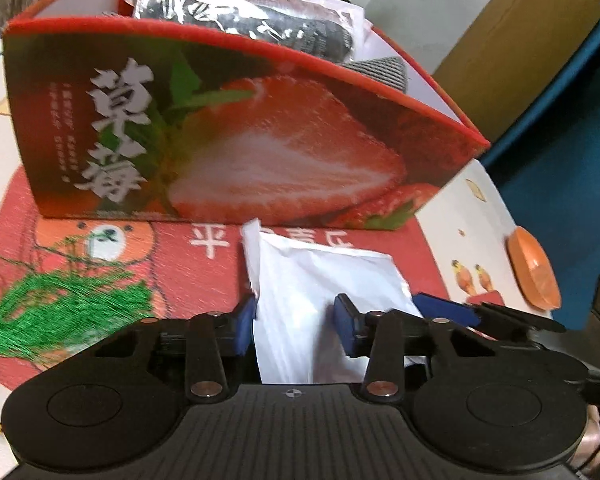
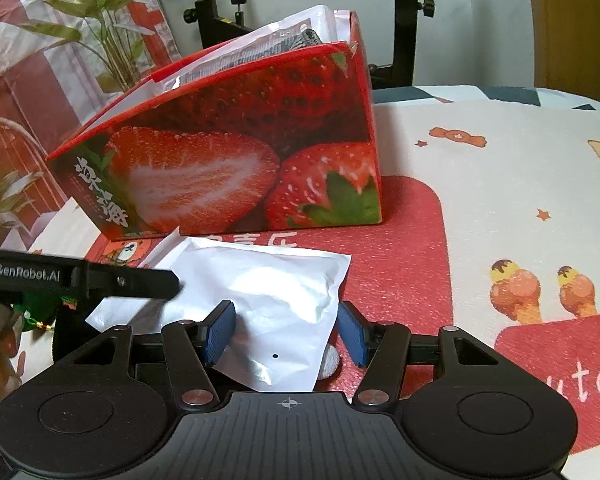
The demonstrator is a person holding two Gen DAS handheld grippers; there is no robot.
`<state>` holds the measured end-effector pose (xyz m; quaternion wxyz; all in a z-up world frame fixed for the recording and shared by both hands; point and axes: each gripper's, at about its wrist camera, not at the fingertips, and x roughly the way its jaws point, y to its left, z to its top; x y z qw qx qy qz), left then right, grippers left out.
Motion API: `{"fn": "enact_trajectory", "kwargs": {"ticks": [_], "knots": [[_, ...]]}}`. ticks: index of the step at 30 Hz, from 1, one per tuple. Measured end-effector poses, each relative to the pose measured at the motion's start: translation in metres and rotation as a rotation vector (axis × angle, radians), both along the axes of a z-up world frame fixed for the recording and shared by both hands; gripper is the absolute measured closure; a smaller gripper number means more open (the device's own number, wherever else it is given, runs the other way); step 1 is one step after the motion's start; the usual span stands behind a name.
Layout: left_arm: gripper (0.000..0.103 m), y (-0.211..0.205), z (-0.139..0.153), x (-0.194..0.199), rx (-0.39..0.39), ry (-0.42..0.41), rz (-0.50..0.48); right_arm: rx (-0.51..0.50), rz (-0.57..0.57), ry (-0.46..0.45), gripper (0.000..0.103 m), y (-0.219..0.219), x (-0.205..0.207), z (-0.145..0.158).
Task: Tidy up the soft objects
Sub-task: 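Move the right gripper to the white paper packet and grasp it, then lift the white packet with the right gripper and lower it into the box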
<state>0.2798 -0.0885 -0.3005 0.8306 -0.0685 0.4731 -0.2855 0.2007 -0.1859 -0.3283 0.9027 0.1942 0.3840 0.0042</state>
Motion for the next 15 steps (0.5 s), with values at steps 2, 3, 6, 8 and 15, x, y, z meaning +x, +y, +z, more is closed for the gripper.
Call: {"fn": "enact_trajectory", "kwargs": {"ticks": [2, 3, 6, 8, 15], "knots": [[0.060, -0.004, -0.003, -0.003, -0.012, 0.007, -0.011, -0.002, 0.001, 0.001, 0.050, 0.001, 0.001, 0.000], [0.060, -0.005, -0.005, -0.004, -0.010, 0.003, -0.008, 0.000, 0.001, 0.001, 0.050, 0.000, 0.001, 0.000], [0.060, -0.005, -0.011, -0.006, -0.029, 0.005, -0.001, 0.008, 0.004, 0.006, 0.050, 0.000, 0.001, 0.000], [0.060, -0.004, -0.013, -0.008, -0.034, 0.006, -0.001, 0.009, 0.007, 0.013, 0.049, 0.000, 0.003, 0.002], [0.058, 0.001, -0.022, -0.005, -0.058, 0.026, 0.011, 0.051, -0.007, 0.051, 0.051, -0.011, 0.007, 0.005]]}}
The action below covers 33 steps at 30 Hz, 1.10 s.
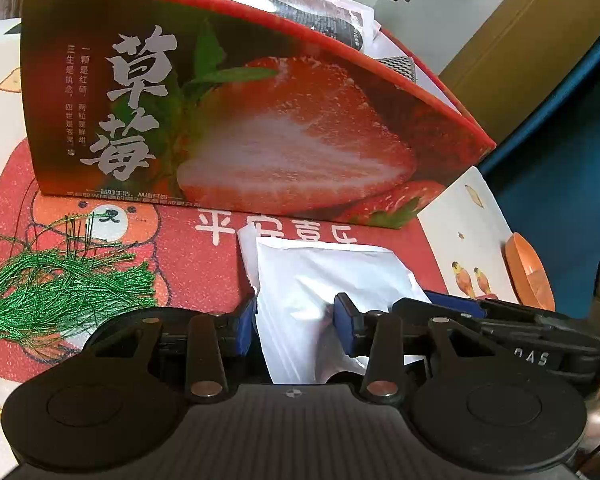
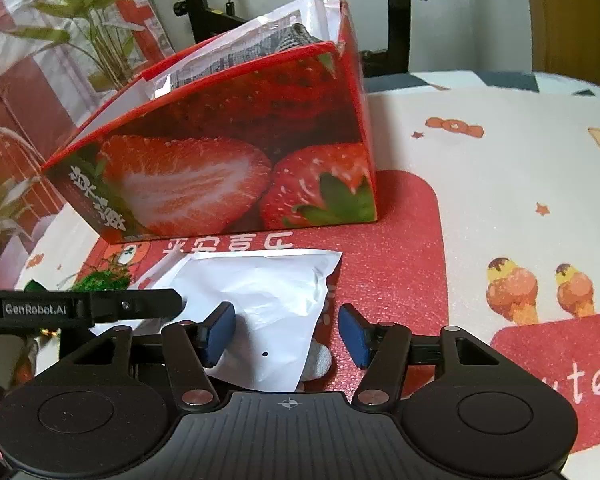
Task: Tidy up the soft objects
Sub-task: 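Lift the white packet with the right gripper and lower it into the box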
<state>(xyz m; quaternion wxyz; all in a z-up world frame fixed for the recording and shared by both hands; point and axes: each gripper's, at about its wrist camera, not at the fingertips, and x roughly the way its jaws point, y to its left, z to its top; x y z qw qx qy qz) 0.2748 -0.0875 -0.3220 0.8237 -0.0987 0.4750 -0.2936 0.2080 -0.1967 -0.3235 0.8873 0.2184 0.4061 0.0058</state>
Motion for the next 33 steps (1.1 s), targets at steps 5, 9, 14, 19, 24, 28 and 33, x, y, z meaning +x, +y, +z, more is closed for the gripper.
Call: {"fn": "enact_trajectory", "kwargs": {"ticks": [5, 9, 14, 19, 24, 28, 33], "knots": [[0.058, 0.005, 0.000, 0.000, -0.004, -0.006, -0.003, 0.102, -0.007, 0.014, 0.061, -0.008, 0.007, -0.005], [0.058, 0.008, 0.001, 0.001, -0.013, 0.002, 0.003, 0.121, -0.017, 0.020, 0.069, -0.011, 0.012, -0.006], [0.060, 0.013, 0.002, 0.004, -0.037, 0.031, 0.012, 0.068, -0.008, 0.014, 0.086, -0.009, 0.010, -0.001], [0.062, 0.022, 0.009, 0.001, -0.063, 0.027, 0.023, 0.030, 0.030, -0.047, 0.090, 0.000, 0.005, 0.014], [0.062, 0.032, 0.032, -0.006, -0.068, -0.050, 0.030, -0.042, 0.079, -0.132, 0.092, 0.013, 0.002, 0.038], [0.062, 0.047, 0.055, -0.013, -0.098, -0.112, 0.040, -0.080, 0.123, -0.205, 0.092, 0.020, -0.002, 0.060], [0.062, 0.062, 0.091, -0.024, -0.124, -0.218, 0.048, -0.102, 0.160, -0.283, 0.093, 0.028, -0.002, 0.087]]}}
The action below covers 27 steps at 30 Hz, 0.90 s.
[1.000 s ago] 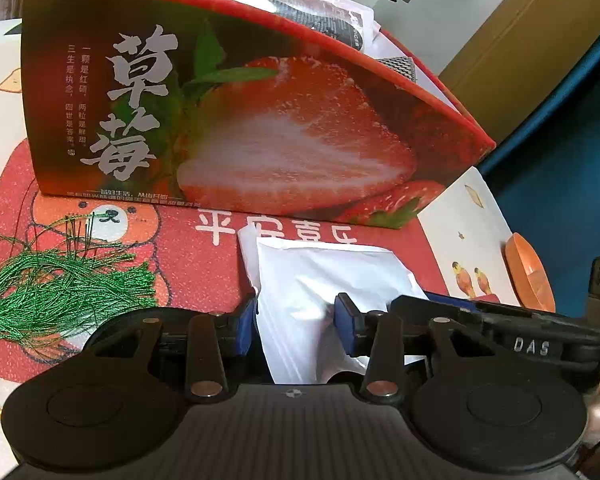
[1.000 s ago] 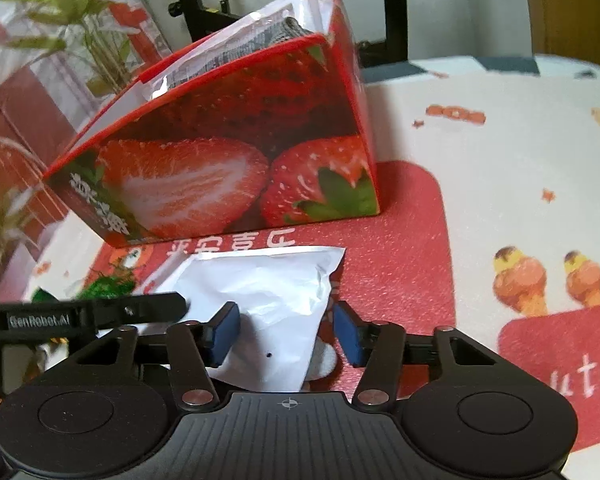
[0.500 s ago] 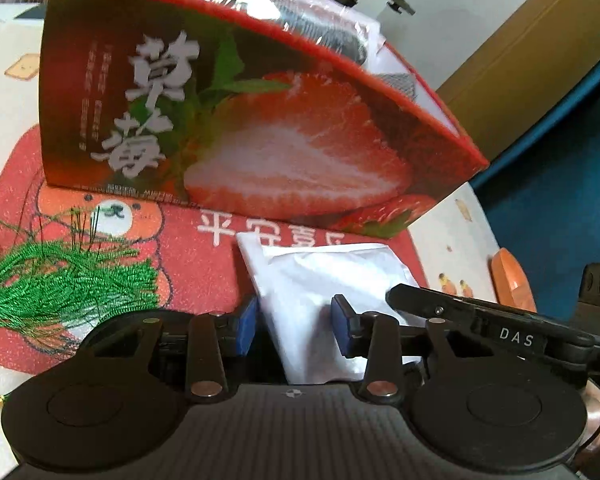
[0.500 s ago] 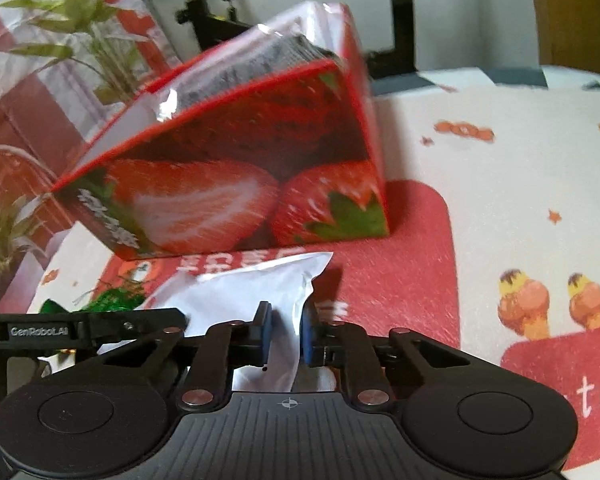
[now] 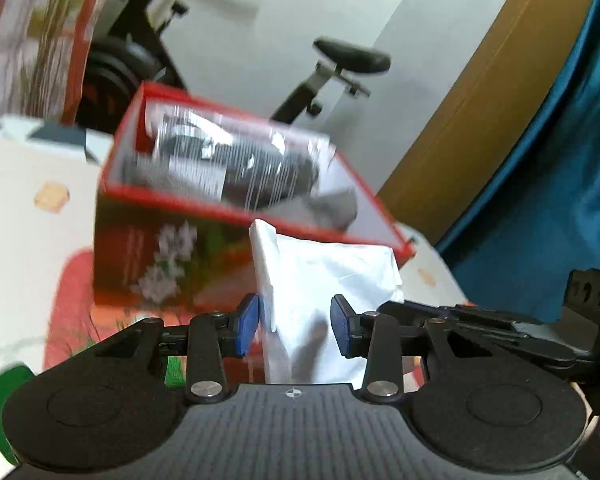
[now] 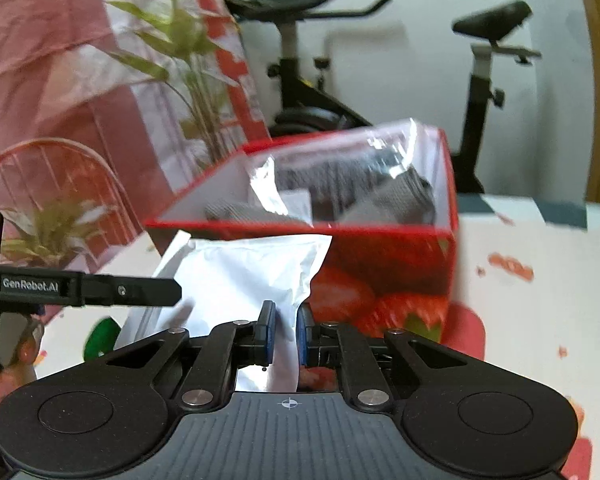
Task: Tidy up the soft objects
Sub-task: 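Lift the white packet with the right gripper and lower it into the box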
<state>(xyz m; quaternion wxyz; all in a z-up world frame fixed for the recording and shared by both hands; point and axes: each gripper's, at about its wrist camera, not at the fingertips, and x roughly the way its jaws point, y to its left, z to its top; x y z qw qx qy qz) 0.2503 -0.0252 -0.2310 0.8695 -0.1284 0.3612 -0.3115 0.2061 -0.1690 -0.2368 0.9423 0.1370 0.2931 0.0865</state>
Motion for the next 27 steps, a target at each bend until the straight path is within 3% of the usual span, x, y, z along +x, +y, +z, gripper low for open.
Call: {"fn": "enact_trajectory", "kwargs": {"ticks": [6, 13, 20, 27], "knots": [[0.062, 0.005, 0.039, 0.003, -0.008, -0.105, 0.020, -0.032, 0.023, -0.072, 0.093, 0.003, 0.014, 0.031], [0.062, -0.002, 0.055, 0.032, 0.006, -0.147, 0.047, -0.064, 0.033, -0.080, 0.093, 0.001, 0.067, 0.053], [0.062, -0.014, 0.053, 0.089, 0.096, -0.145, 0.083, -0.053, -0.017, -0.011, 0.093, -0.010, 0.138, 0.039], [0.062, -0.032, 0.033, 0.130, 0.200, -0.078, 0.075, -0.021, -0.092, 0.094, 0.093, -0.022, 0.172, 0.003]]}}
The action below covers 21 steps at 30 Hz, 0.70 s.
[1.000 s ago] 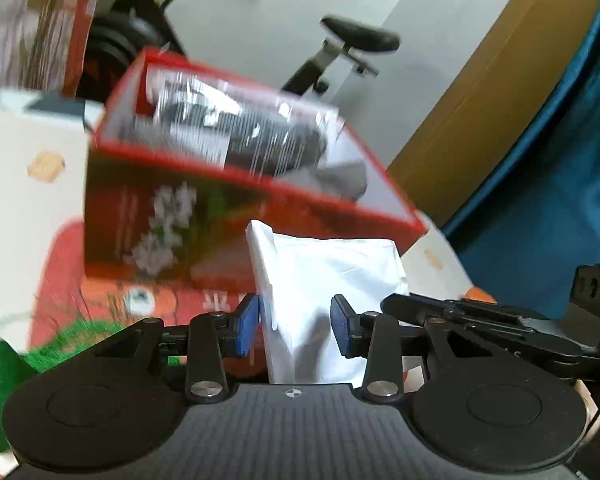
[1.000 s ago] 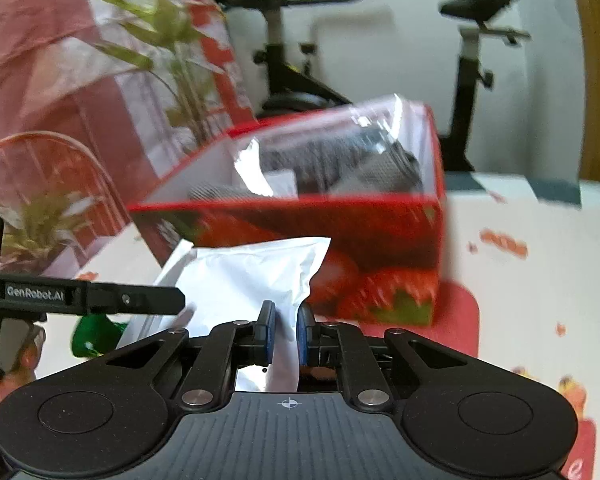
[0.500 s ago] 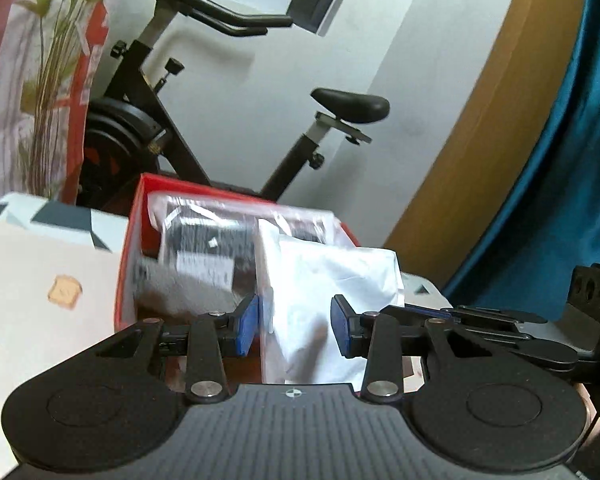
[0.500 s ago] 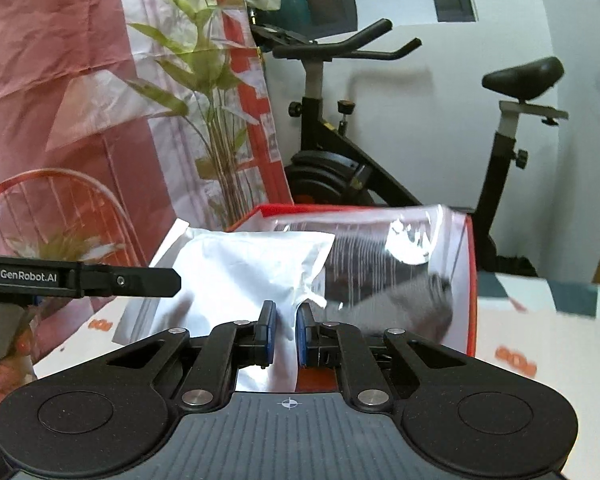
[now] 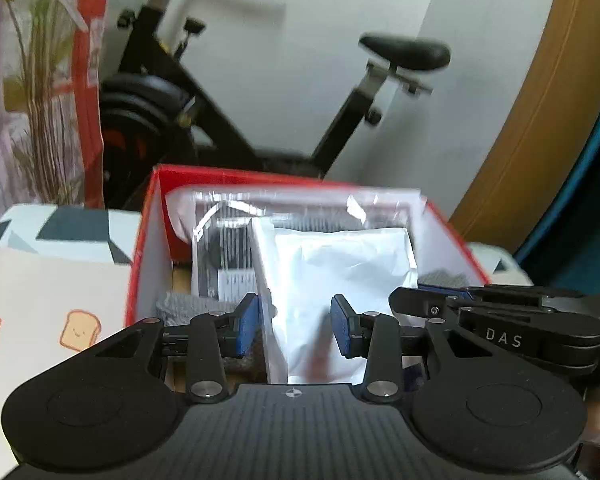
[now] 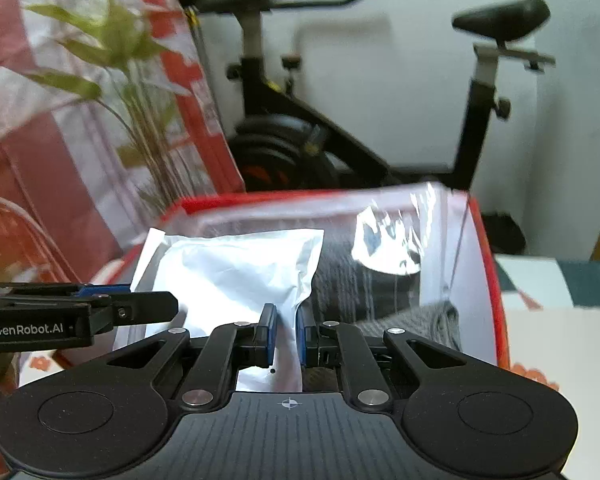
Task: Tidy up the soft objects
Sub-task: 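Lift the white packet with the right gripper and lower it into the box, then open the right gripper to release the white packet in the box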
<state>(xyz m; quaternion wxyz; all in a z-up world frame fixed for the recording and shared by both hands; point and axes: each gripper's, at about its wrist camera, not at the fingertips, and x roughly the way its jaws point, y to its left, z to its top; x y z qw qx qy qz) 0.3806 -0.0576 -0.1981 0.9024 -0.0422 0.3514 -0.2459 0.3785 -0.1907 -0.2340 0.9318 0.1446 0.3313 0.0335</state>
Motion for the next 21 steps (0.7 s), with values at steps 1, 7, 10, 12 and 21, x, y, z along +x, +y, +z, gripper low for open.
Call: {"fn": "enact_trajectory", "kwargs": {"ticks": [1, 7, 10, 12, 21], "knots": [[0.062, -0.003, -0.003, 0.002, 0.017, 0.017, -0.003, -0.002, -0.007, 0.027, 0.093, -0.001, 0.003, -0.006], [0.062, -0.020, -0.019, 0.006, 0.124, 0.061, -0.058, 0.005, -0.031, 0.153, 0.093, -0.006, 0.015, -0.032], [0.062, -0.024, -0.025, 0.009, 0.150, 0.096, -0.063, -0.002, -0.045, 0.182, 0.093, -0.005, 0.017, -0.037], [0.062, -0.024, -0.030, 0.011, 0.138, 0.127, -0.059, 0.000, -0.052, 0.200, 0.093, -0.005, 0.017, -0.040], [0.059, -0.025, -0.045, 0.014, 0.177, 0.157, -0.055, 0.012, -0.064, 0.236, 0.093, -0.004, 0.017, -0.042]]}}
